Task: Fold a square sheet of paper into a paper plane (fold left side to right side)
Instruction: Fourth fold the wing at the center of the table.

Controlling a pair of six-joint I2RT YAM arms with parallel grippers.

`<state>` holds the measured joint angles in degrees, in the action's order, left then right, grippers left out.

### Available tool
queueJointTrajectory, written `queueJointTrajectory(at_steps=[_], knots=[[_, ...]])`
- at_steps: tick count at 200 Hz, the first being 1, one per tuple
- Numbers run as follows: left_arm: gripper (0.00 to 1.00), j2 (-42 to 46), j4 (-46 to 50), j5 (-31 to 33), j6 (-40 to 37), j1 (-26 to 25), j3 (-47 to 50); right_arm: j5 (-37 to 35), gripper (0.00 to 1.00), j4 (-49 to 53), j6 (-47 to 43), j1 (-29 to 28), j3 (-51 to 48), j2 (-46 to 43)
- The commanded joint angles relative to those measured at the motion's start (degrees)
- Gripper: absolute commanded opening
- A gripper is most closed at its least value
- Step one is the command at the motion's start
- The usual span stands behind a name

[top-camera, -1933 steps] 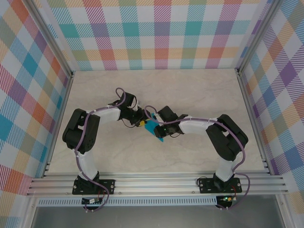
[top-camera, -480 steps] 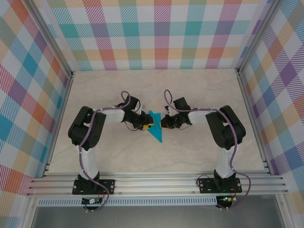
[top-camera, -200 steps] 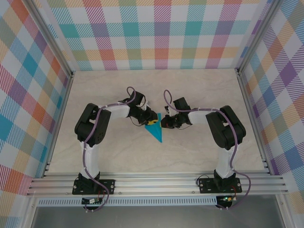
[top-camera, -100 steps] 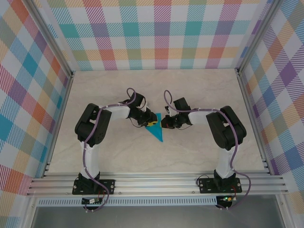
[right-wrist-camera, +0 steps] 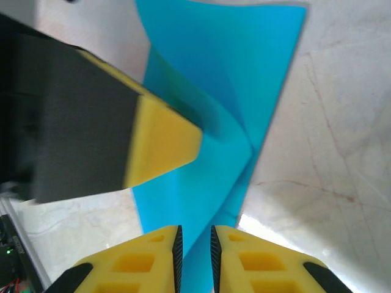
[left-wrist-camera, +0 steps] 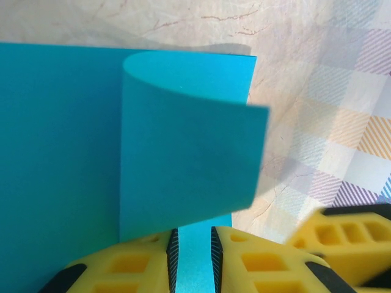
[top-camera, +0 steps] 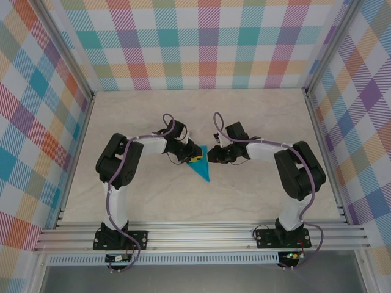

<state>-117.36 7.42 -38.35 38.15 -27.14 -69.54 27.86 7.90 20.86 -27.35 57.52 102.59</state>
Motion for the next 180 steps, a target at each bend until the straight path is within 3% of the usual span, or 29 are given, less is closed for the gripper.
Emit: queueJointTrajectory(at_steps=[1,53,76,180], knots=[[0.23,-1.6,2.6,2.1,0.6,-0.7,2.2,2.2,0.21,4.8,-2.5,0.3,1.3,-3.7],[0.23,-1.4,3.0,2.4,0.4,-0.7,2.2,8.9,0.17,5.8,0.0,-5.6,0.4,-4.5],[0.23,-1.3,3.0,2.6,0.3,-0.7,2.2,8.1,0.17,4.6,1.6,-7.8,0.8,-1.6],[0.23,-0.9,3.5,2.7,0.1,-0.7,2.0,4.7,0.16,7.3,0.7,-7.8,0.0,2.0]])
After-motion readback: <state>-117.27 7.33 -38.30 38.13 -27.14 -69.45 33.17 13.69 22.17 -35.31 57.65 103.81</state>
